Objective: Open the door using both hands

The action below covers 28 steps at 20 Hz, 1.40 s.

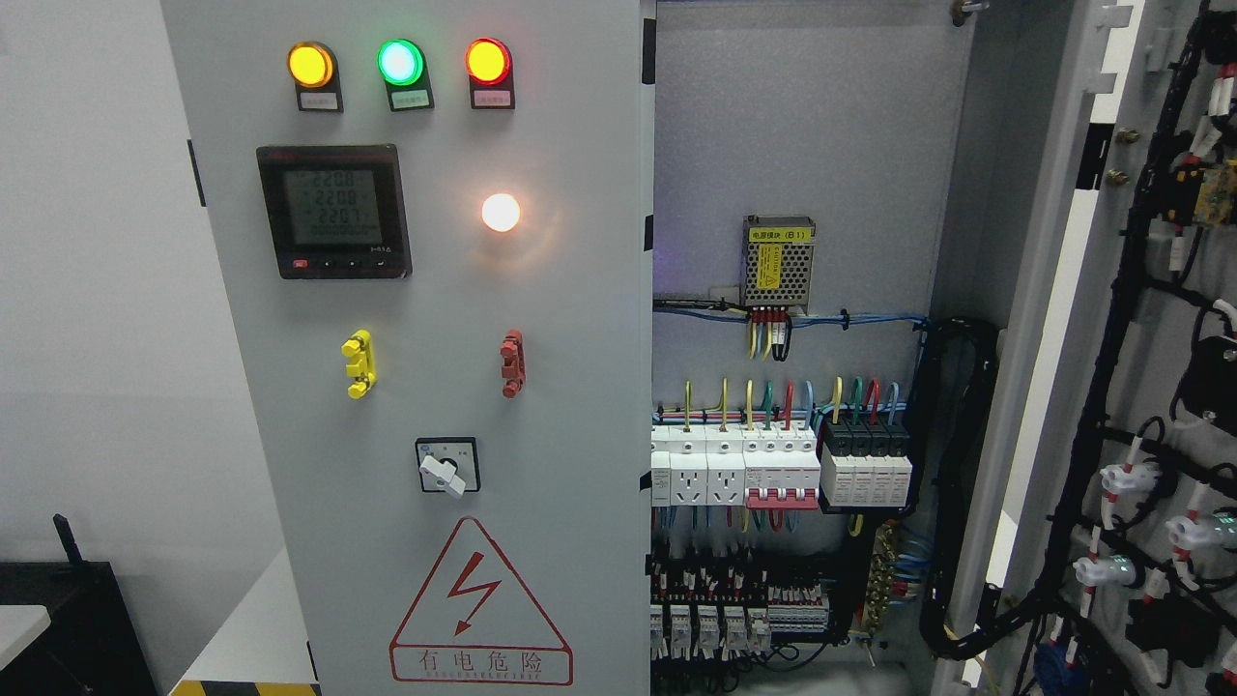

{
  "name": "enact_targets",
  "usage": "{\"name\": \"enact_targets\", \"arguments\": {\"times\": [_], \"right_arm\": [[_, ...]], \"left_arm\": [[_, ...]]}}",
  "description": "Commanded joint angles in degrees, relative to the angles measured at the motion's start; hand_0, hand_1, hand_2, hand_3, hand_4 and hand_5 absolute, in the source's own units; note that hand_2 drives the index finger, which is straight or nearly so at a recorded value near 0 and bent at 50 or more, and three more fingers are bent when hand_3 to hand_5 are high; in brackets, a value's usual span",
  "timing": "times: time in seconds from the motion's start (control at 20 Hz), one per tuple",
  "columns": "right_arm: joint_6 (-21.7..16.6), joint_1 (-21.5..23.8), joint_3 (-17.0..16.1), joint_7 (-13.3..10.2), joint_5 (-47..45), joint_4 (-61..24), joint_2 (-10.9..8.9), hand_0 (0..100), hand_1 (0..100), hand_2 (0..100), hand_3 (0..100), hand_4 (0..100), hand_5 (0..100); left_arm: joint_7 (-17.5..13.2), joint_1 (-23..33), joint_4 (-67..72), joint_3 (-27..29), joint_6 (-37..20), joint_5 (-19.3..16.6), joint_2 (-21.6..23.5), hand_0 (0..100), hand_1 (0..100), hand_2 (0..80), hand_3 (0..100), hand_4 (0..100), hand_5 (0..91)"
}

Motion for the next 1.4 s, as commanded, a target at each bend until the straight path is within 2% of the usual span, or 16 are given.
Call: {"name": "enact_targets", "arguments": {"times": [0.0,0.15,0.4,0.7,0.8,0.95,1.2,1.35], "right_arm": [[-0.01,0.01,0.00,-0.02,0.03,-0.08,0.00,11,0,0,0,0,0],[0.07,0.01,-0.09,-0.02,0.03,-1.56,0.00,11,0,0,0,0,0],[0.07,4.48,-0.09,-0.11,0.12,-14.99,-1.23,11,0,0,0,0,0],[-0.10,9.41,-0.17,-0.11,-0.06,-27.05,-5.53,11,0,0,0,0,0],[-0.10,10.72,-0.17,-0.11,-0.06,-31.61,-6.24,11,0,0,0,0,0],[-0.10,15.90,-0.17,-0.19,-0.15,-41.01,-7.91,11,0,0,0,0,0],[-0.80,21.27,0.00,-0.55,-0.06,-51.66,-8.17,11,0,0,0,0,0],[-4.74,24.87,0.35,-0.55,0.03,-55.79,-8.26,11,0,0,0,0,0]], "left_arm": [[3.49,-1.91,6.00,-0.19,0.10,-1.40,-7.12,0,0,0.0,0,3,0.0],[6.13,-2.44,6.61,-0.81,0.19,-1.31,-7.29,0,0,0.0,0,3,0.0],[6.93,-2.52,6.79,-0.81,0.19,-0.79,-7.38,0,0,0.0,0,3,0.0],[6.93,-2.52,6.79,-0.81,0.19,0.18,-7.38,0,0,0.0,0,3,0.0],[7.01,-2.52,6.70,-0.81,0.10,0.27,-7.38,0,0,0.0,0,3,0.0],[7.01,-2.52,6.61,-0.90,0.10,-0.08,-7.38,0,0,0.0,0,3,0.0],[6.84,-2.52,6.17,-0.90,-0.60,0.09,-7.38,0,0,0.0,0,3,0.0],[6.31,-2.52,5.91,-0.63,-0.69,0.27,-7.38,0,0,0.0,0,3,0.0]]}}
